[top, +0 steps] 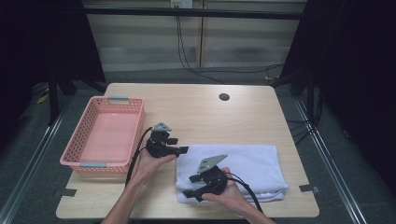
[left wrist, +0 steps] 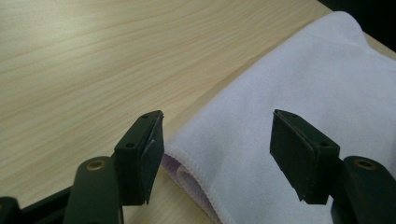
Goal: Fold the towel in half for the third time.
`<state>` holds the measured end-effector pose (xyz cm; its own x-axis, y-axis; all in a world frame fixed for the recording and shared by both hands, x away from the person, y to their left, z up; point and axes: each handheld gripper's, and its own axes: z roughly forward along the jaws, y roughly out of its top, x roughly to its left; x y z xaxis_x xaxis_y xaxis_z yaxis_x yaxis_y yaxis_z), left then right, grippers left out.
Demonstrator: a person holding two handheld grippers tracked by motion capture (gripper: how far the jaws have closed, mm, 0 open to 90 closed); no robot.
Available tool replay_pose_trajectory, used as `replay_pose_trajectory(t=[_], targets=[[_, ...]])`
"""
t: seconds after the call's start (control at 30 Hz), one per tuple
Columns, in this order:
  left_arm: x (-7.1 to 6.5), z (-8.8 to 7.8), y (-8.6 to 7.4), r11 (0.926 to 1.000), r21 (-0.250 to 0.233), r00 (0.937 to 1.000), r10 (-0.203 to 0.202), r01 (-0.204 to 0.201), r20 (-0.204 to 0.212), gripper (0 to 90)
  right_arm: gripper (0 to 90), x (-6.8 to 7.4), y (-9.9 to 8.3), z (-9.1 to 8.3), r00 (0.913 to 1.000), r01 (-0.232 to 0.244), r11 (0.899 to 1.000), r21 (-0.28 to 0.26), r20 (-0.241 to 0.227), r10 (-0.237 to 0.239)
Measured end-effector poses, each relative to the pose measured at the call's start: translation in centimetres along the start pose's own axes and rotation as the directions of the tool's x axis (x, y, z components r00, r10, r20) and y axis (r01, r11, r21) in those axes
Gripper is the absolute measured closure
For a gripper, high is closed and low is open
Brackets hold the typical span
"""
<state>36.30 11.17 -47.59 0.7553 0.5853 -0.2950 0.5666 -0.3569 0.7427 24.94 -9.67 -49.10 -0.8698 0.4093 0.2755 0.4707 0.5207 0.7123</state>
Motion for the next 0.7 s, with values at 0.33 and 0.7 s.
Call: replay_pose_trajectory(t=[0.33,0.7], targets=[[0.3,-0.5,-0.2,0.9999,-0.006,0.9998,-0.011,0.011,-0.016,35.9,34.6,1.9,-0.6,1.4,0.9805,0.162,0.986,0.049,0.105,-0.166],[1.9,-1.2,-0.6,0.9991,-0.008,0.9979,-0.043,0.043,-0.048,35.6,34.5,2.6,-0.9,1.7,0.9644,0.211,0.975,0.063,0.149,-0.218]])
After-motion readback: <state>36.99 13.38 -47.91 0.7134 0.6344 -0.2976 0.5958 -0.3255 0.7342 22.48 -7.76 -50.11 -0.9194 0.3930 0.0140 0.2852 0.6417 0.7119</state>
